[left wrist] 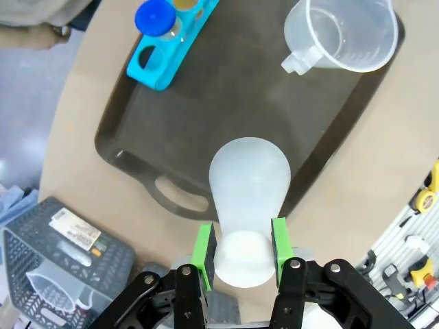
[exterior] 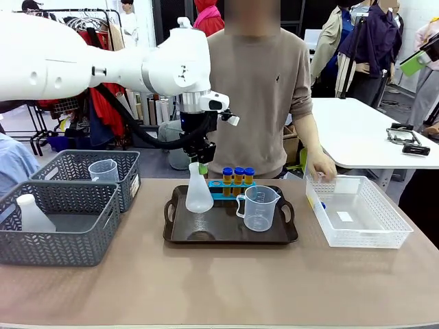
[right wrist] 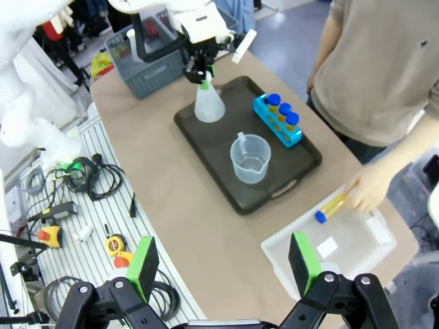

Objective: Prepare the laboratory tools.
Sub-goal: Pick up one Small flask and place it on the Handle tray.

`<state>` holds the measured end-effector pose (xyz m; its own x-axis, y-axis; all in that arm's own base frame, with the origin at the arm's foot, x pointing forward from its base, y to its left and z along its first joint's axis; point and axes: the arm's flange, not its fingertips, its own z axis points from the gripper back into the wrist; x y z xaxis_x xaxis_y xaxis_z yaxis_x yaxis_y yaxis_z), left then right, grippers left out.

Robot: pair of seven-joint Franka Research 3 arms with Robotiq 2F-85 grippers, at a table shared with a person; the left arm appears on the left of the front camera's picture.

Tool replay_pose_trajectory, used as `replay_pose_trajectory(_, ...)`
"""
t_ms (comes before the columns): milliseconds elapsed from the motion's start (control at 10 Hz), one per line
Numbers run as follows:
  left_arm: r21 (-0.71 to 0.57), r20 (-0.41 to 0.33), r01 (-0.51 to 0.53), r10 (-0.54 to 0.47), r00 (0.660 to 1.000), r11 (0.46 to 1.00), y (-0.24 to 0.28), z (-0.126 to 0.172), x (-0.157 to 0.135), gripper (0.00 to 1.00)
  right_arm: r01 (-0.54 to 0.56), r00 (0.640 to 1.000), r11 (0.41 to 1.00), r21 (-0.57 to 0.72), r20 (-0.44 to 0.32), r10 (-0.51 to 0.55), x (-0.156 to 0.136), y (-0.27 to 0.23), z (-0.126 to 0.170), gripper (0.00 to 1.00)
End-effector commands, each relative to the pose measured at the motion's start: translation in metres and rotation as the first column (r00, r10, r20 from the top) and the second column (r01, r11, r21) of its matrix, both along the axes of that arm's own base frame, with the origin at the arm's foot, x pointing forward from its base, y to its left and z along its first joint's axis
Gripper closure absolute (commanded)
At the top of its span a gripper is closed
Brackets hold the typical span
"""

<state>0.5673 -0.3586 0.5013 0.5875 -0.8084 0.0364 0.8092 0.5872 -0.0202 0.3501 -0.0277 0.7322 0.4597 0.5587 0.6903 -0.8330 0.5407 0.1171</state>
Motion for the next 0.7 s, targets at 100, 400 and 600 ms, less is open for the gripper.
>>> replay_pose_trajectory(100,0.026,0.028,0.034,-0.035,0.999,0.999,0.002,-0.019,0.002,1.0,-0.004,1.0,0.999,0.035,-0.001,0.004,0.0,0.002,0.003,0.0)
replay_pose_trajectory(400,0.031,0.007,0.076,-0.077,0.997,0.997,-0.006,-0.042,0.007,1.0,-0.004,1.0,0.999,0.035,-0.001,0.004,0.0,0.002,0.003,0.0)
replay_pose_trajectory(600,0.026,-0.018,0.092,-0.091,0.996,0.995,-0.012,-0.058,0.005,1.0,-0.004,1.0,0.999,0.035,-0.001,0.004,0.0,0.002,0.003,0.0)
